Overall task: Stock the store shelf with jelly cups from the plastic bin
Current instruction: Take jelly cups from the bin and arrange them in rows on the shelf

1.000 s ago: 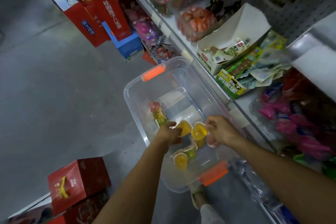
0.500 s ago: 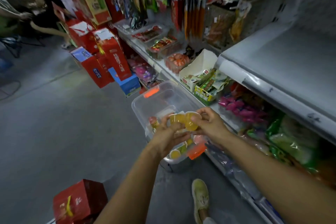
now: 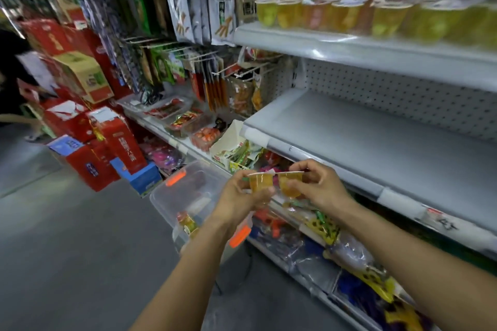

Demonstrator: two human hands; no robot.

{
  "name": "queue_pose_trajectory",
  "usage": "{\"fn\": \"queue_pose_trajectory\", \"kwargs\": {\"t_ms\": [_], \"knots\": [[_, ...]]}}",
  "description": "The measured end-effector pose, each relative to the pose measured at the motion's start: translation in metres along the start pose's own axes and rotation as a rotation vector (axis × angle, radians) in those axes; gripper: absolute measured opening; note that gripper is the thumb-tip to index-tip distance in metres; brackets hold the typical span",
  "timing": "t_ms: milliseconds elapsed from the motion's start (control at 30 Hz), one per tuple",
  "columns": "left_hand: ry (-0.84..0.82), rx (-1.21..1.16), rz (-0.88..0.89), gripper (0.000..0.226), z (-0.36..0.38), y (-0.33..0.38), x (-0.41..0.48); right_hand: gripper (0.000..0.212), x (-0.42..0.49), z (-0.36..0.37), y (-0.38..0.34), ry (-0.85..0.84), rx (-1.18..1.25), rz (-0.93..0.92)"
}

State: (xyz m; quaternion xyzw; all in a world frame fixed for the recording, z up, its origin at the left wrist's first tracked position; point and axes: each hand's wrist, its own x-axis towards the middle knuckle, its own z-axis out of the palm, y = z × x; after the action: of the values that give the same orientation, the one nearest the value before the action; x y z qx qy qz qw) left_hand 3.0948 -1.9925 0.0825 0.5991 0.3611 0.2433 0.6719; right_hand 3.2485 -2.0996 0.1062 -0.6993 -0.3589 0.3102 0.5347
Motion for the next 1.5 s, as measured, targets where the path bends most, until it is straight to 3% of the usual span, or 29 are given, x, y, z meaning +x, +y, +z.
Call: {"fn": "queue_pose_trajectory", "kwargs": {"t_ms": [200, 600, 967, 1233, 1500], "knots": [[-0.044, 0.099, 0.108, 0.054, 0.077, 0.033, -0.034, 0.024, -0.057, -0.082, -0.018, 0.122, -0.023, -0.101], [-0.195, 0.366, 0.385, 0.045, 0.309, 0.079, -0.166, 0.03, -0.248, -0.306, -0.02, 0.321, -0.167, -0.233], [-0.355, 0.351, 0.615, 0.037, 0.487, 0.112, -0.288, 0.03, -0.414, -0.463, -0.028, 0.526, -0.253, -0.28], [-0.443, 0.328, 0.704, 0.038, 0.564, 0.155, -0.299, 0.035, -0.456, -0.545, -0.05, 0.735, -0.225, -0.281], [-0.469, 0.372, 0.816, 0.039, 0.623, 0.223, -0.261, 0.033, -0.435, -0.628, -0.082, 0.881, -0.235, -0.316]]}}
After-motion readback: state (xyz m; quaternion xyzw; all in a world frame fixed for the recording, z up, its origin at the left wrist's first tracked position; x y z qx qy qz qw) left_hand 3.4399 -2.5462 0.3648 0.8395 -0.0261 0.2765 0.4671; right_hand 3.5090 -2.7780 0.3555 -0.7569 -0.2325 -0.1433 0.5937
